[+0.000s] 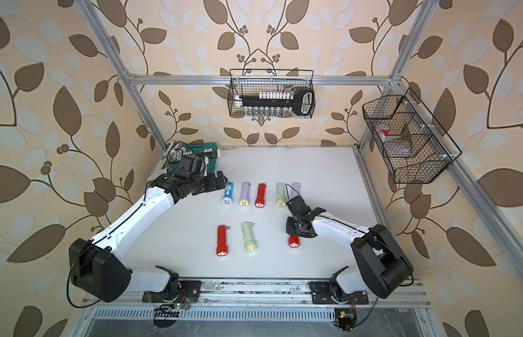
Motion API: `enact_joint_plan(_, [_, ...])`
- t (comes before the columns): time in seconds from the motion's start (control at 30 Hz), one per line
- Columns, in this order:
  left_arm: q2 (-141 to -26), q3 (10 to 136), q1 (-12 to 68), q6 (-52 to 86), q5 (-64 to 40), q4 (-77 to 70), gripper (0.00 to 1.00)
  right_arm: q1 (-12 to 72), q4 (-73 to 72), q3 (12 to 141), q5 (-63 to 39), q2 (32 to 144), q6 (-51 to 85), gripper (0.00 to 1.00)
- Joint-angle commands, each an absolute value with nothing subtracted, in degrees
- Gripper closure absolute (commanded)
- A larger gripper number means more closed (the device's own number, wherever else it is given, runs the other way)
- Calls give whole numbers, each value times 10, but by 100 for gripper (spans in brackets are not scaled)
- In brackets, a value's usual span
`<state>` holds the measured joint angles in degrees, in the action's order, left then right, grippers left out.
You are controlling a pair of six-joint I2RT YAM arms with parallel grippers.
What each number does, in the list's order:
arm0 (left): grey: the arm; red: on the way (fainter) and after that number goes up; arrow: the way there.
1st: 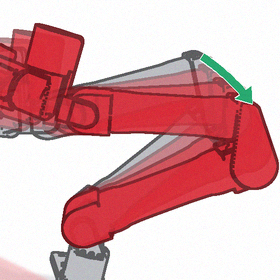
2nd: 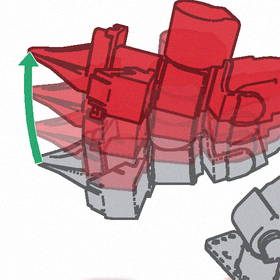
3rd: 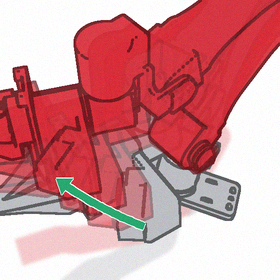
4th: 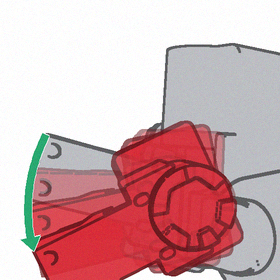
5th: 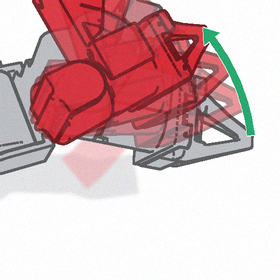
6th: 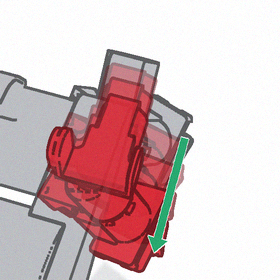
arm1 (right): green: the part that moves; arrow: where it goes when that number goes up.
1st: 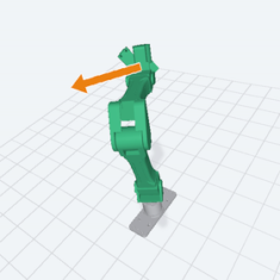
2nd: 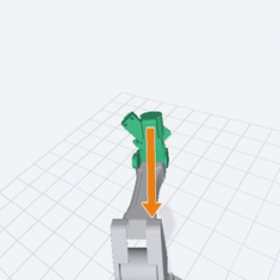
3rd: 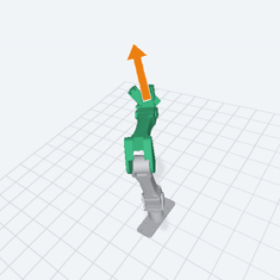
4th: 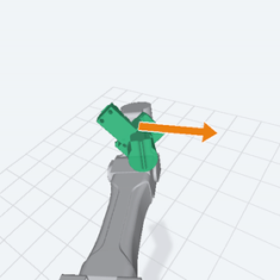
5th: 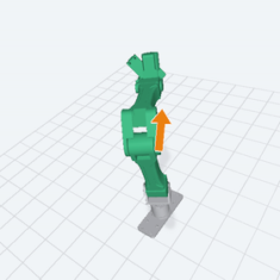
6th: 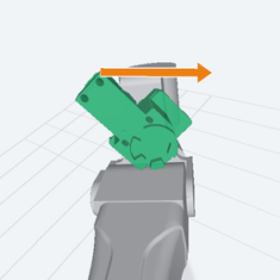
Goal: Close the plug at the bottom of the flashlight
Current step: Place the flashlight at the center of the board.
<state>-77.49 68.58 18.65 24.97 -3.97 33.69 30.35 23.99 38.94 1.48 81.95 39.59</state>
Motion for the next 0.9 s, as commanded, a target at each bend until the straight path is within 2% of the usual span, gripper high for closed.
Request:
enact_joint_plan(0.0, [-766,682,184,240,-34,329,1,301,238,384,10,834,399,83])
enact_joint_plan(0.13, [-768,682,184,242,-43,328,1,301,249,394,18,846,386,67])
enact_joint_plan(0.3, [-763,681,184,242,-44,327,1,301,258,401,27,833,383,58])
enact_joint_plan(0.4, [-760,679,184,241,-45,325,1,302,259,400,30,826,384,49])
enact_joint_plan(0.57, [-763,677,184,239,-45,324,1,308,273,413,34,803,371,47])
enact_joint_plan(0.87, [-791,680,184,230,-29,327,1,403,342,485,139,740,345,39])
